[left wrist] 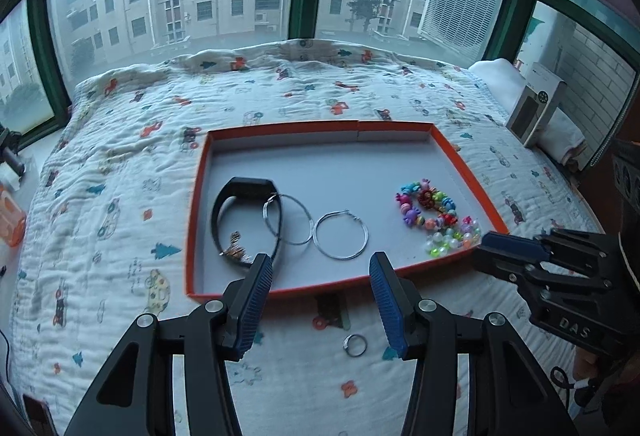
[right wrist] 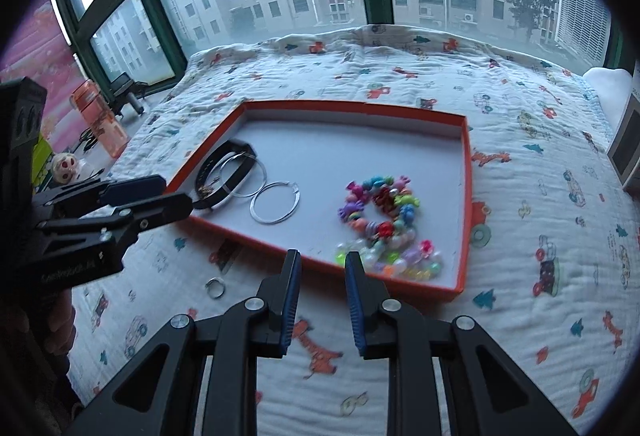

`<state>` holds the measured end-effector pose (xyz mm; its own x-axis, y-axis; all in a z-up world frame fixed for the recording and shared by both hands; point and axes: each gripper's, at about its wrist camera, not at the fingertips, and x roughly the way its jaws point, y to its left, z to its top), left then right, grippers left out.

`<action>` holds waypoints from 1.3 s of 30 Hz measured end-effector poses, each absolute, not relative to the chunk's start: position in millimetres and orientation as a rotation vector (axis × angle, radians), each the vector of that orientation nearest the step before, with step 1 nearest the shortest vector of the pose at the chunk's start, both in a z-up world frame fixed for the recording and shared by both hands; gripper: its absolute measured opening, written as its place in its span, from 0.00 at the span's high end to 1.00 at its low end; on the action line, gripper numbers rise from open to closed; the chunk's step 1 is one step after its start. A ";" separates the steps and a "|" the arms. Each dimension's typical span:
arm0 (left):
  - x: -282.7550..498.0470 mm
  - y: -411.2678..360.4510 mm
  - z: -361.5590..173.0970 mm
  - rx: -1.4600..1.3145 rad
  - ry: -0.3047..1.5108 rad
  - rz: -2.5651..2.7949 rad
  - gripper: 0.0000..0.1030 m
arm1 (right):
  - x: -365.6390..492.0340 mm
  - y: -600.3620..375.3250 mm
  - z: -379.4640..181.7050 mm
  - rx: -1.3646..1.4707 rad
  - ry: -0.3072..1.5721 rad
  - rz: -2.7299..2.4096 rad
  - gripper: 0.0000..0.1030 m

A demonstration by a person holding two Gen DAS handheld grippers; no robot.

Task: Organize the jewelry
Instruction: 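Move the right gripper out of the tray toward the small silver ring, then grasp the small silver ring with the right gripper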

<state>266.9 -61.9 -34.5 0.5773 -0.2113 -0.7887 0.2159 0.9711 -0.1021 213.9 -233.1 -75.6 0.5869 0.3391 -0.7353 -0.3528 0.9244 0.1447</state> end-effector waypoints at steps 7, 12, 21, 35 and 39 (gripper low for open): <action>253.6 -30.4 -35.4 -0.043 0.919 -0.198 0.47 | 195.8 -205.7 -87.8 -0.034 0.884 0.474 0.75; 248.1 -14.6 -42.0 -0.051 0.934 -0.170 0.47 | 195.3 -178.7 -102.8 -0.061 0.923 0.525 0.75; 246.5 2.1 -47.1 -0.062 0.934 -0.137 0.47 | 198.1 -149.6 -114.9 -0.097 0.953 0.557 0.76; 245.1 25.7 -44.9 -0.093 0.922 -0.106 0.47 | 198.8 -130.5 -122.1 -0.199 0.944 0.508 0.76; 243.9 25.6 -47.5 -0.094 0.927 -0.105 0.47 | 197.3 -127.8 -123.4 -0.230 0.931 0.497 0.76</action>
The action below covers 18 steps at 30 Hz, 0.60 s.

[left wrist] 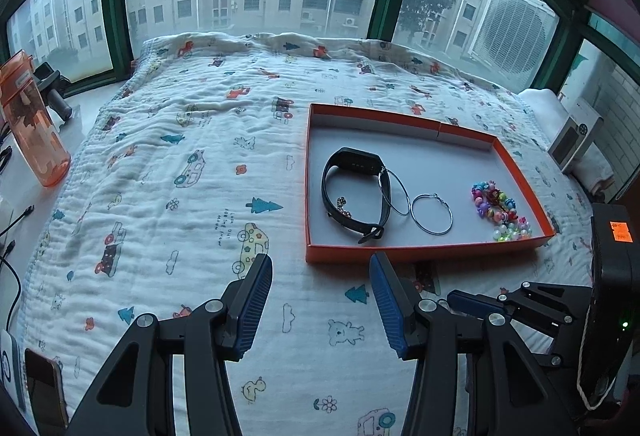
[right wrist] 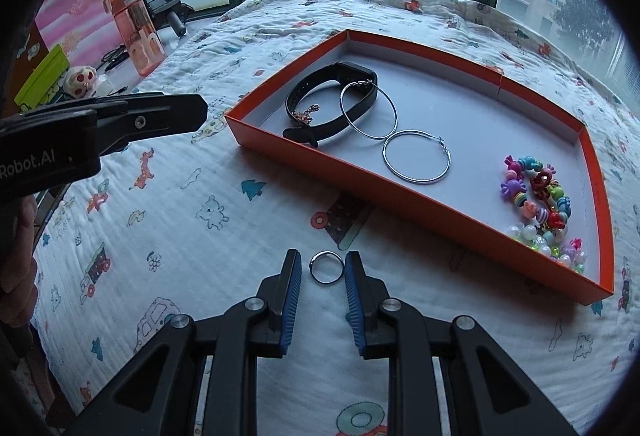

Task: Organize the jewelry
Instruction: 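Grasp the small silver ring with the right gripper, then carry the small silver ring into the tray and open the right gripper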

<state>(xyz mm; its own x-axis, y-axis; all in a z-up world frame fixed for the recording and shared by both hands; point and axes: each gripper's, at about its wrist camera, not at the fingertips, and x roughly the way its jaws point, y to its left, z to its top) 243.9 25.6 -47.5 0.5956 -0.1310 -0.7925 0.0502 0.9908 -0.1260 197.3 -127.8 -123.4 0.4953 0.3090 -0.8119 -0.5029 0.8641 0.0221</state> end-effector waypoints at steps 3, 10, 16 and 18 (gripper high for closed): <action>243.1 24.7 -49.2 -0.096 0.932 -0.106 0.47 | 196.1 -125.3 -123.8 -0.253 0.923 0.491 0.76; 242.0 19.1 -55.0 -0.093 0.942 -0.116 0.47 | 195.1 -130.9 -123.3 -0.227 0.920 0.496 0.80; 239.7 8.6 -67.3 -0.074 0.964 -0.139 0.47 | 192.2 -137.9 -119.9 -0.209 0.913 0.492 0.80; 239.1 6.0 -70.7 -0.073 0.969 -0.145 0.47 | 192.6 -144.0 -113.6 -0.194 0.904 0.484 0.80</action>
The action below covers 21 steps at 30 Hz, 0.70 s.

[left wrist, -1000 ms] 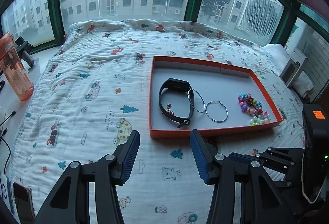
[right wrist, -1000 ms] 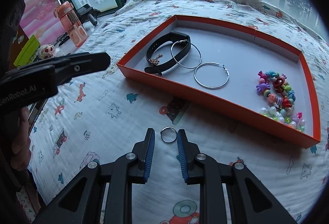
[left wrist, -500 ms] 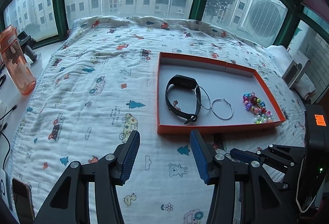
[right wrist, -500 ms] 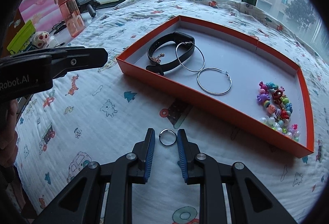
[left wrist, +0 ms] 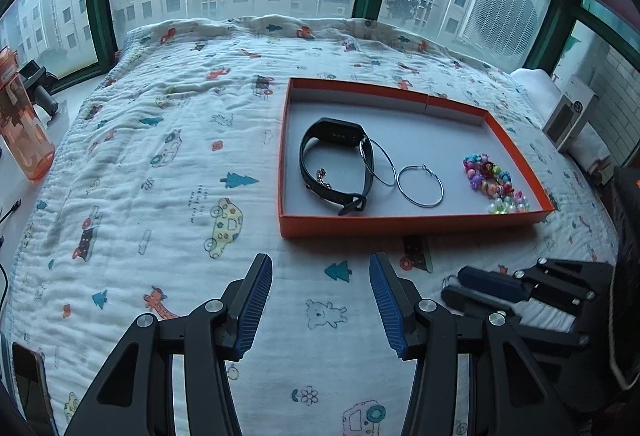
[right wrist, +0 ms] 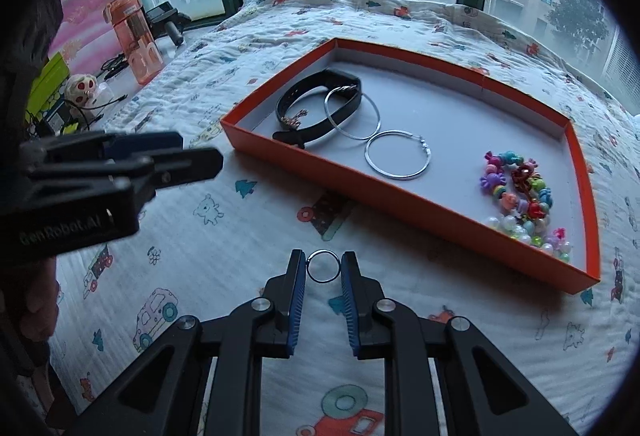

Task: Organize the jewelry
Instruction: 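Carry the small silver ring into the tray and open the right gripper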

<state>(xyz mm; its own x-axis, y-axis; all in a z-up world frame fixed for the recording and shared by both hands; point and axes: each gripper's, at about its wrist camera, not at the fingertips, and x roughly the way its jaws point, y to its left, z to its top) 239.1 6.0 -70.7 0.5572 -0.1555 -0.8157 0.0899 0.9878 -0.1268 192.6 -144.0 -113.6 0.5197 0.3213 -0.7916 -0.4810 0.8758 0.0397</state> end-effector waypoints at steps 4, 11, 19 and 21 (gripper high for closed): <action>239.9 -1.6 -74.2 -0.068 0.969 -0.164 0.47 | 195.1 -157.0 -95.3 -0.170 0.861 0.462 0.80; 246.7 -20.0 -74.6 -0.059 0.965 -0.208 0.47 | 224.0 -179.0 -77.9 -0.121 0.824 0.389 0.80; 255.5 -33.7 -79.8 -0.048 0.987 -0.224 0.47 | 250.9 -191.1 -92.0 -0.040 0.883 0.358 0.79; 256.4 -34.4 -79.1 -0.049 0.986 -0.226 0.47 | 249.7 -190.8 -93.5 -0.038 0.885 0.358 0.79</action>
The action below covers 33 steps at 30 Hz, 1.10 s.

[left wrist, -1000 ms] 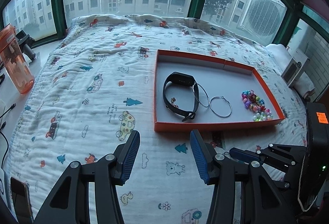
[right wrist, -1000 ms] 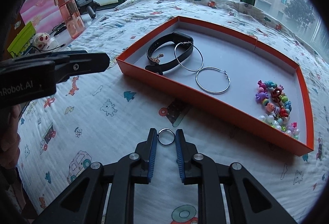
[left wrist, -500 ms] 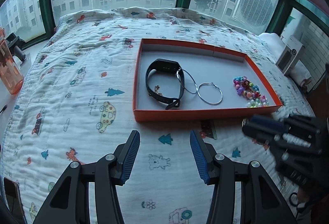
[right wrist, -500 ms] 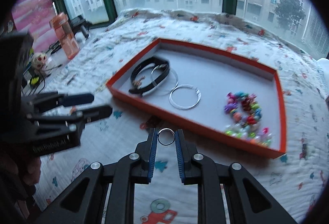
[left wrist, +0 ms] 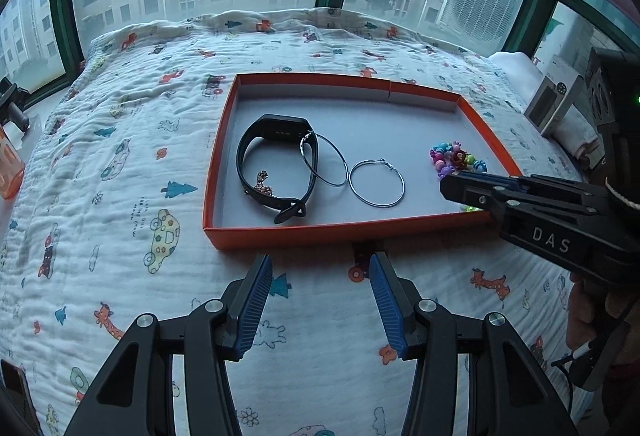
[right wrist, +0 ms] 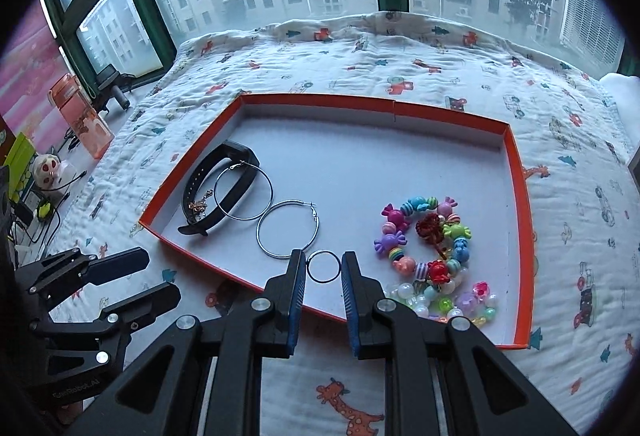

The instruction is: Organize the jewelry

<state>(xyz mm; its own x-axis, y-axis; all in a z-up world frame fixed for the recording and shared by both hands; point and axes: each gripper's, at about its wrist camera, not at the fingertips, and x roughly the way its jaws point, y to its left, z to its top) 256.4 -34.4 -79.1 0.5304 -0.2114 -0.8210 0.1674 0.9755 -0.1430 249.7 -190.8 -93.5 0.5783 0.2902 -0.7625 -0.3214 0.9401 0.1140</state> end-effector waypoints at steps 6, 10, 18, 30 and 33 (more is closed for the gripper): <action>253.6 -35.5 -70.4 -0.045 0.976 -0.223 0.47 | 244.1 -190.9 -90.7 -0.051 0.878 0.358 0.79; 246.2 -35.0 -59.9 -0.031 0.967 -0.207 0.47 | 234.9 -190.6 -82.4 -0.056 0.861 0.357 0.79; 220.0 -28.0 -33.7 -0.033 0.922 -0.173 0.36 | 203.4 -193.7 -64.0 -0.052 0.826 0.332 0.76; 167.8 -21.0 3.5 -0.016 0.853 -0.140 0.28 | 145.7 -197.5 -48.4 -0.054 0.791 0.286 0.70; 154.6 -18.1 8.9 -0.011 0.844 -0.132 0.28 | 133.2 -197.1 -44.0 -0.059 0.770 0.271 0.57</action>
<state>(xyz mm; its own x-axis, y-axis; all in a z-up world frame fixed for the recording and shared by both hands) 154.6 -18.1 8.9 0.6566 -0.1204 -0.7446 0.1120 0.9918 -0.0615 133.2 -197.1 -44.0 0.6851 0.2199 -0.6945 -0.2627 0.9638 0.0461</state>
